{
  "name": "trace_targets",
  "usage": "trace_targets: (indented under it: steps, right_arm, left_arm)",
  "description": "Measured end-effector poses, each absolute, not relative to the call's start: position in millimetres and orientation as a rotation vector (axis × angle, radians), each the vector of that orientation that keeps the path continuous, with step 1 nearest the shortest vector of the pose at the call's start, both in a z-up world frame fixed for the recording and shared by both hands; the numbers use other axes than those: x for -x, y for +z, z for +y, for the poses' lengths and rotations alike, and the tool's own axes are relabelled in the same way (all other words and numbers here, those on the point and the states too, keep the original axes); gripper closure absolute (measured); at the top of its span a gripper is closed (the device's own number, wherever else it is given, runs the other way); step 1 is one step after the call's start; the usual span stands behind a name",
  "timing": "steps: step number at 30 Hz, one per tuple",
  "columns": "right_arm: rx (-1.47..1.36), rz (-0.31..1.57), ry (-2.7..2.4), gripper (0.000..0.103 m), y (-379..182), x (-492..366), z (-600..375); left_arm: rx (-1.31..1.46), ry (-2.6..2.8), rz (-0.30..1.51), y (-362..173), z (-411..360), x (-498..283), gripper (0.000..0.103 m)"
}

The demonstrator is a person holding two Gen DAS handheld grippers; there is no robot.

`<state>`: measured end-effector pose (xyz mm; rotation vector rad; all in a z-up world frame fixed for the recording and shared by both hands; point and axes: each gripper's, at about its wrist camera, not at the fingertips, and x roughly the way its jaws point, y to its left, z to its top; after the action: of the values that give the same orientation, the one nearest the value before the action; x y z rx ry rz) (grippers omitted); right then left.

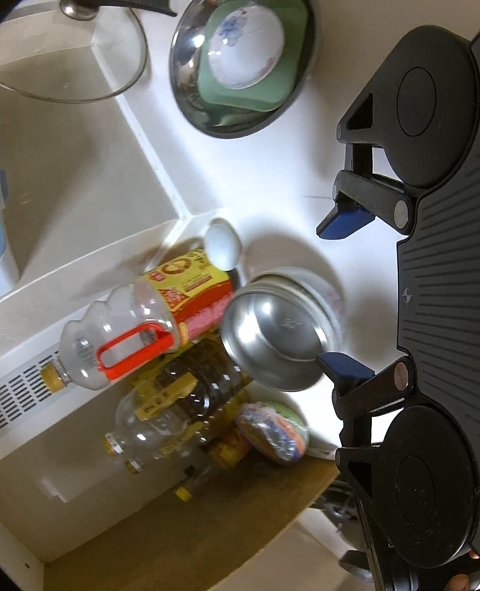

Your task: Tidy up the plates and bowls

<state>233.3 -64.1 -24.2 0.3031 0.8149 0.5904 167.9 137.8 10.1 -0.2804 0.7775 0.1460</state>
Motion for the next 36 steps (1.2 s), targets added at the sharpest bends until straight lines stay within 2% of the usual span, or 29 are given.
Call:
trace_targets:
  steps: [7, 36]
  right_arm:
    - [-0.299, 0.887, 0.602, 0.032, -33.1, -208.5, -75.8]
    - [-0.071, 0.963, 0.647, 0.031, -59.2, -139.5, -113.5]
  left_arm:
    - [0.293, 0.165, 0.815, 3.7, 118.8, -140.1, 0.077]
    - [0.326, 0.215, 0.899, -24.6, 37.3, -79.9, 0.075]
